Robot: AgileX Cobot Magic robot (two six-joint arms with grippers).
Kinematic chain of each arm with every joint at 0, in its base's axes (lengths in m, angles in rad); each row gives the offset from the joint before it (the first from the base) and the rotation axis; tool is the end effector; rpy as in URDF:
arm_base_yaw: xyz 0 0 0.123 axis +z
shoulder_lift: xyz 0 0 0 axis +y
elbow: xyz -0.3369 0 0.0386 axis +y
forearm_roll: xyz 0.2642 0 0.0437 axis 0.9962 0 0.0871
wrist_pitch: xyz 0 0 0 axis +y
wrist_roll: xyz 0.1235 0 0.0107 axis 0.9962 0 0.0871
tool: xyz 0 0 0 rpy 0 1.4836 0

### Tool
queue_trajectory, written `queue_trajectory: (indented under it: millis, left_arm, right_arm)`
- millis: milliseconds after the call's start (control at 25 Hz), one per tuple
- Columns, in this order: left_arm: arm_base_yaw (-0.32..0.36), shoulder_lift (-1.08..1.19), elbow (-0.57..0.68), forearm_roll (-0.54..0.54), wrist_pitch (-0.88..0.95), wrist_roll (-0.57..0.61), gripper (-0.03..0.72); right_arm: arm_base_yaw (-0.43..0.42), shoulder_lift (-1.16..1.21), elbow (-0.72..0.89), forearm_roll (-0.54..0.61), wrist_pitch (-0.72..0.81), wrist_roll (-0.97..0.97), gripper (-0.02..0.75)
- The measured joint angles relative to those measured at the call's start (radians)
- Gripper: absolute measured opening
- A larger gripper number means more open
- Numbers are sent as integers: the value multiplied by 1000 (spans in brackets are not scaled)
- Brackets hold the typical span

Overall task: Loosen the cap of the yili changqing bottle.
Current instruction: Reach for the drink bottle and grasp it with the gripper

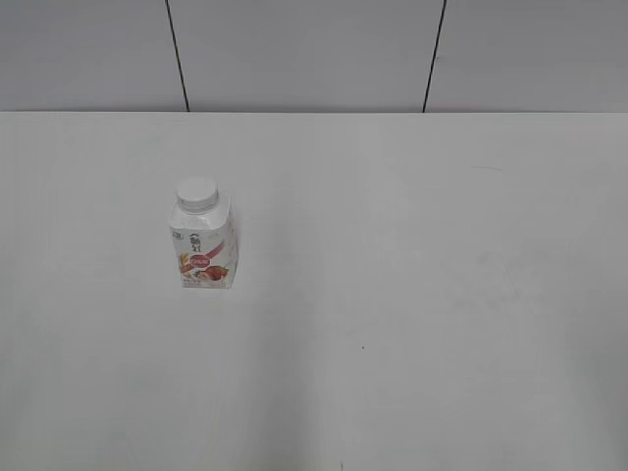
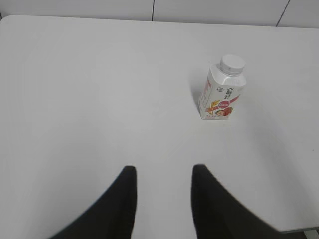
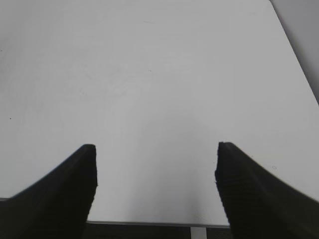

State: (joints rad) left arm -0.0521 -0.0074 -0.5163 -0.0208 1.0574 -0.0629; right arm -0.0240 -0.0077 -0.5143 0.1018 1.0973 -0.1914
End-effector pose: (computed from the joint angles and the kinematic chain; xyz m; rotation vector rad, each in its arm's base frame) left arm -0.0186 -0.0013 0.2755 -0.0097 2.0185 -0.0978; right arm -0.0206 0.0117 0.2709 -0.1800 2.0467 -0.0116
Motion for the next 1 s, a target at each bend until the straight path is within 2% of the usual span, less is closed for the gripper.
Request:
queue_trajectory:
  millis: [1000]
  left_arm:
    - [0, 0, 0, 0, 0, 0, 239]
  right_arm:
    - [0, 0, 0, 0, 0, 0, 586]
